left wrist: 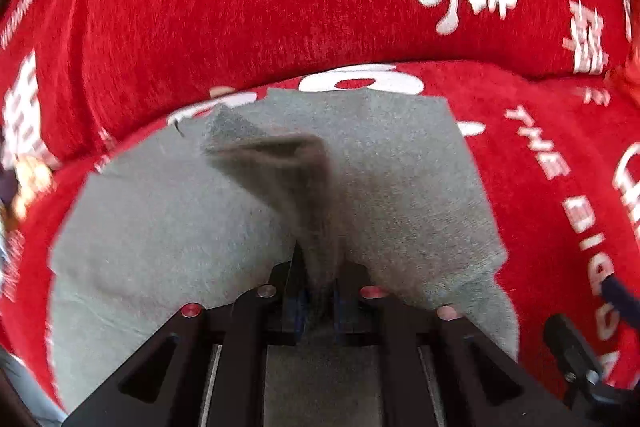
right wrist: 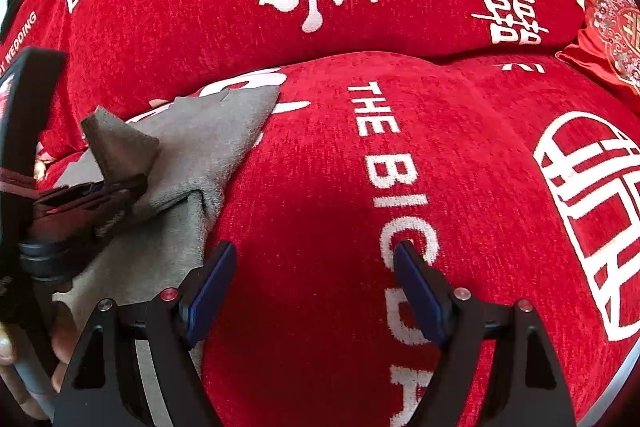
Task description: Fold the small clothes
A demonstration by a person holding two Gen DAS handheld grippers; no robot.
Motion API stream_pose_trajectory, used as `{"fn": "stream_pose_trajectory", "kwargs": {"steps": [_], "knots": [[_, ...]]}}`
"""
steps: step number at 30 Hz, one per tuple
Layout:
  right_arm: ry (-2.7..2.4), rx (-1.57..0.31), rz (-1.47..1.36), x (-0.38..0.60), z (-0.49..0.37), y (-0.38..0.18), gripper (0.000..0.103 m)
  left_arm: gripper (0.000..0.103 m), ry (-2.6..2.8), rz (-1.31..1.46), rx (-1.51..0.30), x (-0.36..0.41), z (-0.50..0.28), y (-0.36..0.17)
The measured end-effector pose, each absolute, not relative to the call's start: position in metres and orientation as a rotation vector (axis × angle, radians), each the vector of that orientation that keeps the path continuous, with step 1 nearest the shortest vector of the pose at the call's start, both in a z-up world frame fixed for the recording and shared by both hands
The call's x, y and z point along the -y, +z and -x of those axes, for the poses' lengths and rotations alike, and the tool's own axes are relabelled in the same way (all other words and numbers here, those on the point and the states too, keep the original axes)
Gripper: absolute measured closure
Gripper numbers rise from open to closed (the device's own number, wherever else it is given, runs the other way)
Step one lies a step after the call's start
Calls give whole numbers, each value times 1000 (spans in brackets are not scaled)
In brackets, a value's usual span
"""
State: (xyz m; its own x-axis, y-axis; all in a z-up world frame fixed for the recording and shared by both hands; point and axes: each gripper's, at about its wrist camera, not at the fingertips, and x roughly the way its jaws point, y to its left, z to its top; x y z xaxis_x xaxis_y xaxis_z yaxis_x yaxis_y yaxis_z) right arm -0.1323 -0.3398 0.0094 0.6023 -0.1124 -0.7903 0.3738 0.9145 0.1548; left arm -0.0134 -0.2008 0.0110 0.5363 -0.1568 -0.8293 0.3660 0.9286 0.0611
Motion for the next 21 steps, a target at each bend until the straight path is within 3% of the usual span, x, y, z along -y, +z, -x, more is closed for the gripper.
{"fn": "stream_pose_trajectory", "kwargs": {"steps": [1, 2, 21], "knots": [[-288, -884, -322, 340, 133, 10, 19, 21, -342, -188, -966, 195, 12, 13], [-291, -884, -323, 341, 132, 10, 19, 6, -356, -117, -935, 184, 14, 18], [-213, -831, -267, 311, 96, 40, 19, 6, -462, -62, -863, 118, 24, 36]]}}
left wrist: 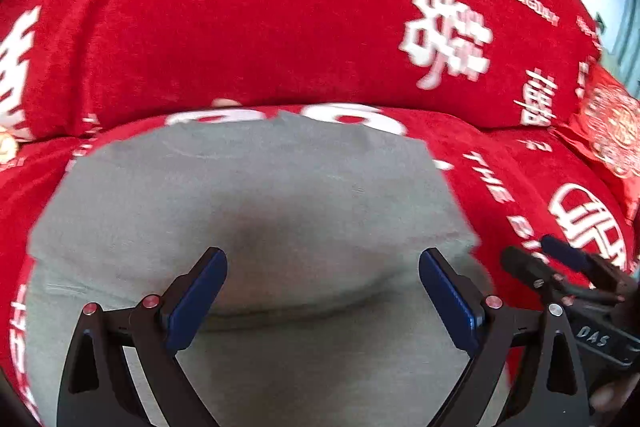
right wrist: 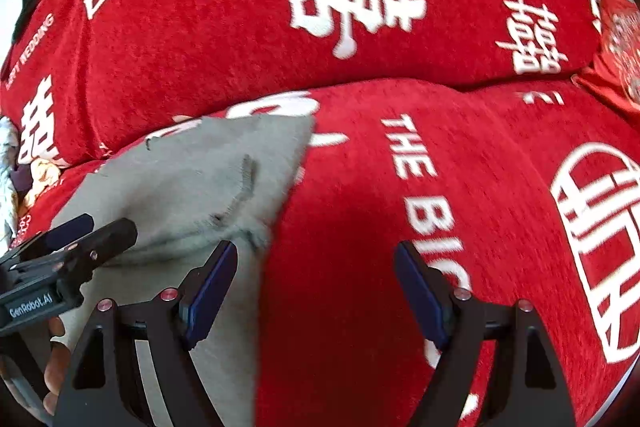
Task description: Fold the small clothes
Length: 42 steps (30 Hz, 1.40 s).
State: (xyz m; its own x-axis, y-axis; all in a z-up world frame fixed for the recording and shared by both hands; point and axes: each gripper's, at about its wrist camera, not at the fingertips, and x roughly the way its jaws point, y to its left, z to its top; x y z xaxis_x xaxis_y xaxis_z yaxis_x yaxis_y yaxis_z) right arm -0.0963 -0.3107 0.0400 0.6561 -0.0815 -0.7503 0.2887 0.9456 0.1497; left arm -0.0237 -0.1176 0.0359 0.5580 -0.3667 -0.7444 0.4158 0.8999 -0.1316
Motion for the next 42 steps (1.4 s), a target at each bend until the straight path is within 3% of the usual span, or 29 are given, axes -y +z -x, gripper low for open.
{"fn": "stream_pose_trajectory", "kwargs": {"steps": [8, 10, 11, 14, 21, 26, 28, 30, 32, 42], "knots": [[-125, -879, -209, 291, 20, 32, 21, 6, -294, -2, -932, 69, -9, 22], [-62, -928, -202, 284, 4, 23, 42, 6, -277, -12, -945, 67, -11, 17], [-28, -962, -201, 281, -1, 18, 77, 6, -275, -15, -950, 64, -12, 15], [4, -947, -170, 272, 5, 20, 92, 6, -278, -34, -954, 65, -12, 10], [-35, -827, -177, 275, 42, 45, 94, 6, -297, -43, -963, 65, -11, 3], [-58, -879, -203, 286, 35, 30, 92, 6, -295, -33, -966, 59, -11, 3], [-65, -889, -228, 290, 32, 26, 84, 6, -282, -25, -972, 53, -13, 4], [-89, -905, -249, 294, 31, 25, 59, 6, -266, -25, -986, 48, -16, 1], [-138, -885, -273, 300, 37, 31, 43, 6, -262, -50, -994, 45, -16, -1], [-39, -851, -139, 225, 75, 51, 42, 6, -254, -67, -980, 25, 12, -4]]}}
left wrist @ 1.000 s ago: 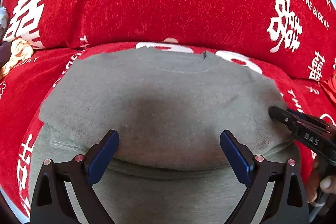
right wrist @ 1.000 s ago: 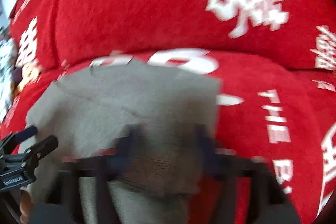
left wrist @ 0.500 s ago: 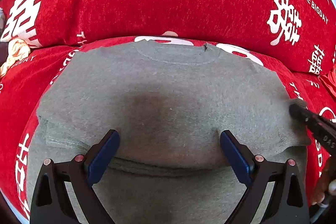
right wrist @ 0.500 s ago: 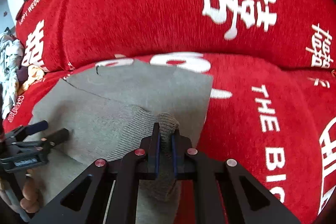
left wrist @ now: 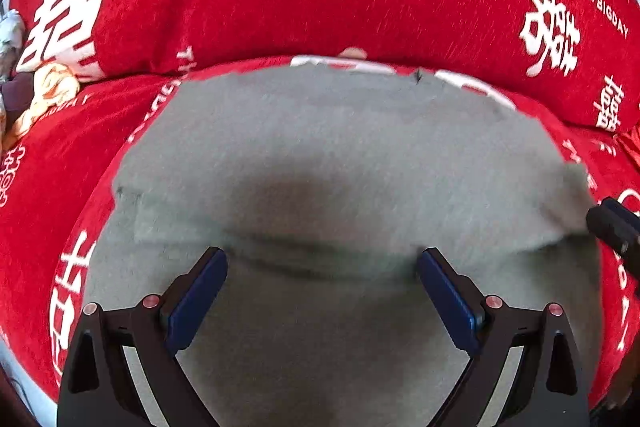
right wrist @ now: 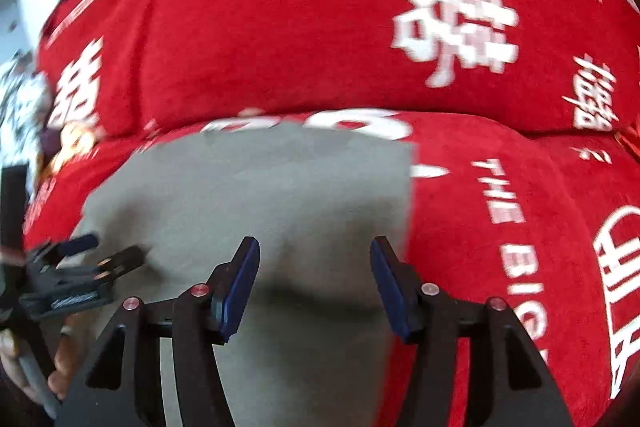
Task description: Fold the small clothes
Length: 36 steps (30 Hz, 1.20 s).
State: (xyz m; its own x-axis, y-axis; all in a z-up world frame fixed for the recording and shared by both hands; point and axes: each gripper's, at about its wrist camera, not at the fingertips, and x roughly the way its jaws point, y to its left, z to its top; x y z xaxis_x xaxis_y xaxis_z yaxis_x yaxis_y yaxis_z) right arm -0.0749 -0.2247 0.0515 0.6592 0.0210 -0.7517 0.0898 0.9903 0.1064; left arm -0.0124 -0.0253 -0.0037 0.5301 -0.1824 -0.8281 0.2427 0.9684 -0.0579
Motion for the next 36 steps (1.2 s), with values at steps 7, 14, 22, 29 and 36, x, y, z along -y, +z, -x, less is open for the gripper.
{"fn": "stream_pose_trajectory", "kwargs": {"steps": [7, 14, 22, 29, 36], "knots": [[-35, -917, -16, 173, 108, 18, 36, 5, -261, -111, -932, -3, 48, -13], [-45, -843, 45, 155, 181, 12, 31, 0, -294, -140, -889, -36, 101, -16], [-92, -896, 53, 159, 245, 18, 29, 1, -201, -103, -887, -93, 150, -10], [-98, -945, -34, 166, 275, 0, 29, 1, -197, 150, -1049, -154, 147, -39], [-44, -931, 36, 145, 283, -1, 66, 15, -206, 56, -1033, -128, 161, -37]]}}
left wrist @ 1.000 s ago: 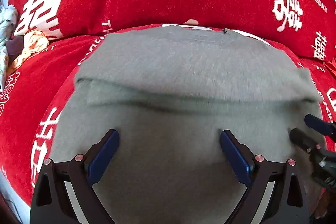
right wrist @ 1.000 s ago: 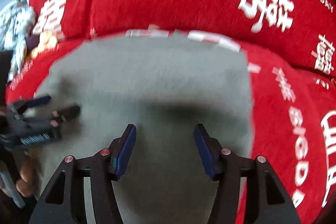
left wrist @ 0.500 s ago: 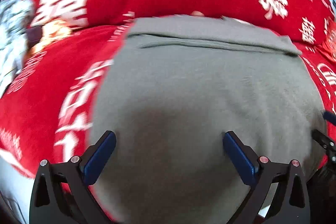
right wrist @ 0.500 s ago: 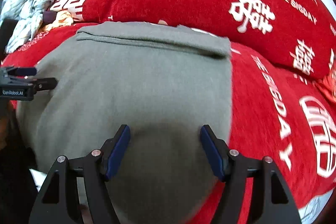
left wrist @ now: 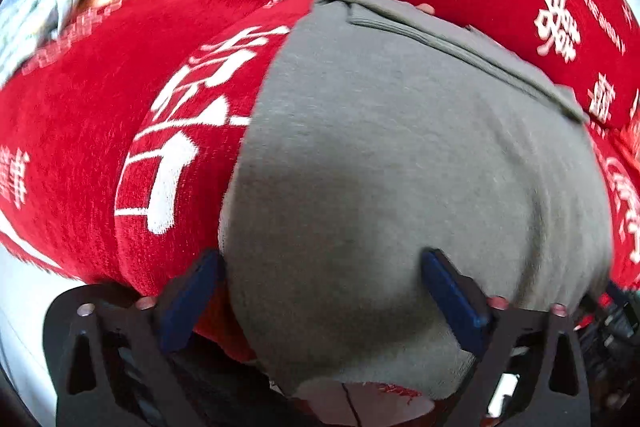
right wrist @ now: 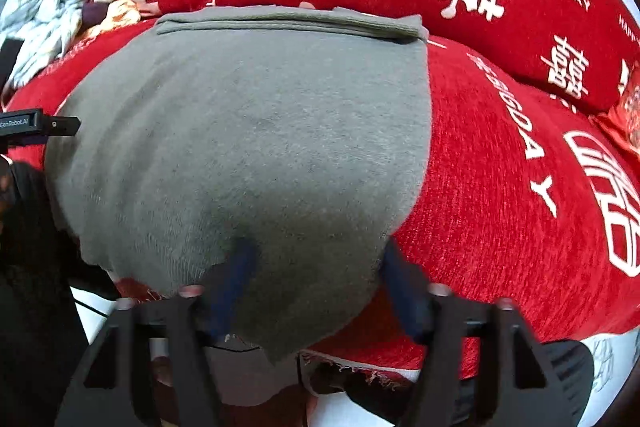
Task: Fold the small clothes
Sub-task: 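Lift the hem with both grippers and fold it toward the collar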
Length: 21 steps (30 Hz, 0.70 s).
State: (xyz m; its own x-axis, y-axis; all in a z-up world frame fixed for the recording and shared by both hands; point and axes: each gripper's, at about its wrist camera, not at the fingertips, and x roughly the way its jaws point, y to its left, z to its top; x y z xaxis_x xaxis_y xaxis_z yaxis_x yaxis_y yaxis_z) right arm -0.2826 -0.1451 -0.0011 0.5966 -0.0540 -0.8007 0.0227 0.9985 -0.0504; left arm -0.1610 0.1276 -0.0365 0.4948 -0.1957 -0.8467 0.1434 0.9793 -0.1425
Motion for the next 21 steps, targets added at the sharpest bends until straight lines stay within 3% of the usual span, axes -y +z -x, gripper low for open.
{"fn": "stream_pose_trajectory", "kwargs": {"steps": [1, 2, 3, 6, 15, 21], "knots": [[-33, -929, 23, 147, 284, 0, 77, 23, -226, 56, -1024, -124, 164, -34], [-12, -931, -6, 150, 284, 1, 85, 38, -227, 54, -1012, -122, 169, -30], [-1, -932, -20, 152, 284, 2, 87, 59, -229, 49, -1002, -121, 171, -28], [45, -921, -103, 163, 285, 8, 88, 89, -242, 47, -985, -122, 175, -20], [73, -717, -228, 201, 261, 63, 90, 92, -326, 139, -897, -125, 138, 22], [22, -751, -220, 203, 210, 51, 90, 90, -364, 153, -964, -106, 91, 12]]}}
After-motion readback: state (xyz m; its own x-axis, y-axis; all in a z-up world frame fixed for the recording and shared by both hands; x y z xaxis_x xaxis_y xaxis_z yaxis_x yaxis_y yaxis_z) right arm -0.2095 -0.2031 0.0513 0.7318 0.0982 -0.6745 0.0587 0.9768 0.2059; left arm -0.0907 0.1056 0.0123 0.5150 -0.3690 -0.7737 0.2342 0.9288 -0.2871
